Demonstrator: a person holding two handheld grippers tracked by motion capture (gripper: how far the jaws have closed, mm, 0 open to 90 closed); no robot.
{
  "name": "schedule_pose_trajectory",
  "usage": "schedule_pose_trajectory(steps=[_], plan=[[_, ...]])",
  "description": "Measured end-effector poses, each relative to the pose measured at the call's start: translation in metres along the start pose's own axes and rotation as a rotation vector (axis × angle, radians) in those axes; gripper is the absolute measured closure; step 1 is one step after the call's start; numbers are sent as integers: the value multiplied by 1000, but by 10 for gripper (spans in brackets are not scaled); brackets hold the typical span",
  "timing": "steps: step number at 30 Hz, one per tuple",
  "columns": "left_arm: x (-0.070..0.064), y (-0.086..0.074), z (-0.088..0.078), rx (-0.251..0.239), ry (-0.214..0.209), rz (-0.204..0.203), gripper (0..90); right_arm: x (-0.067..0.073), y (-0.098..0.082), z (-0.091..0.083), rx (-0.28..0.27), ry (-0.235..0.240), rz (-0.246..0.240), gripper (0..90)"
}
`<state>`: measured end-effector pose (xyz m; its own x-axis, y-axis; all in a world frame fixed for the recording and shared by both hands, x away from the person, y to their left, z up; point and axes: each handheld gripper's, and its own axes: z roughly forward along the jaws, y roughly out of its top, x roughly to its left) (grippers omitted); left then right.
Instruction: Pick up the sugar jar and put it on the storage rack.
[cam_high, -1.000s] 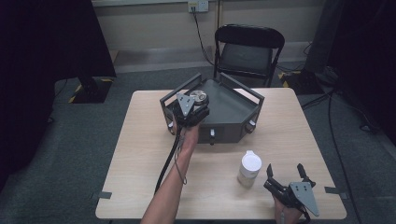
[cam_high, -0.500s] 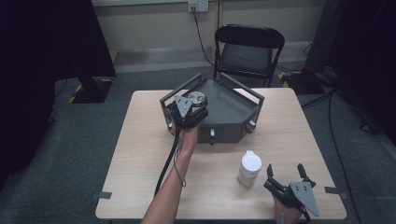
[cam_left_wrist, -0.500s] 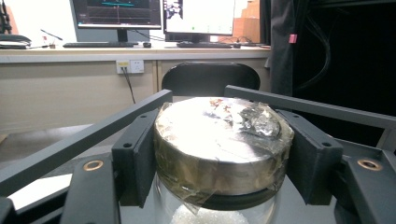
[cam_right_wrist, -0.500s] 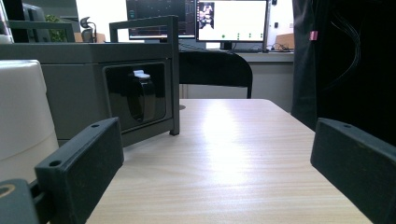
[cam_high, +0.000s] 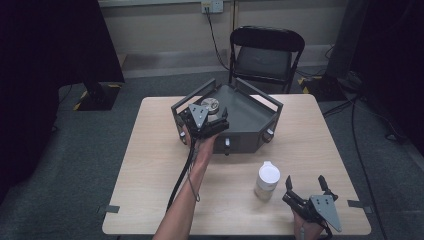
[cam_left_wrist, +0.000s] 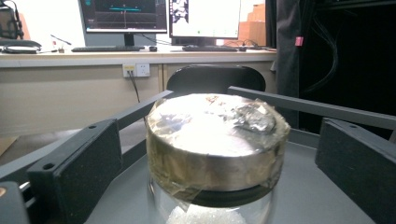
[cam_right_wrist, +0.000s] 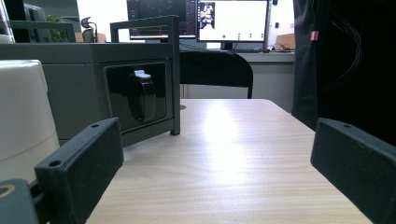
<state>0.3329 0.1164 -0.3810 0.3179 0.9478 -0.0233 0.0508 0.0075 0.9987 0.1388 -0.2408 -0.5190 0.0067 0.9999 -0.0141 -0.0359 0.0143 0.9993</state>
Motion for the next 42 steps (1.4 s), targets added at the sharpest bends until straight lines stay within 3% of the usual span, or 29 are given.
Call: schedule_pose_trajectory(steps=[21, 35, 42], plan=[[5, -2, -14, -10, -14, -17, 0, 1, 0, 0, 0, -2, 1, 13], [2, -4, -30, -14, -17, 11, 0, 1, 0, 0, 0, -4, -1, 13], [-1, -5, -37, -20, -22, 3, 0, 1, 0, 0, 0, -4, -1, 13]])
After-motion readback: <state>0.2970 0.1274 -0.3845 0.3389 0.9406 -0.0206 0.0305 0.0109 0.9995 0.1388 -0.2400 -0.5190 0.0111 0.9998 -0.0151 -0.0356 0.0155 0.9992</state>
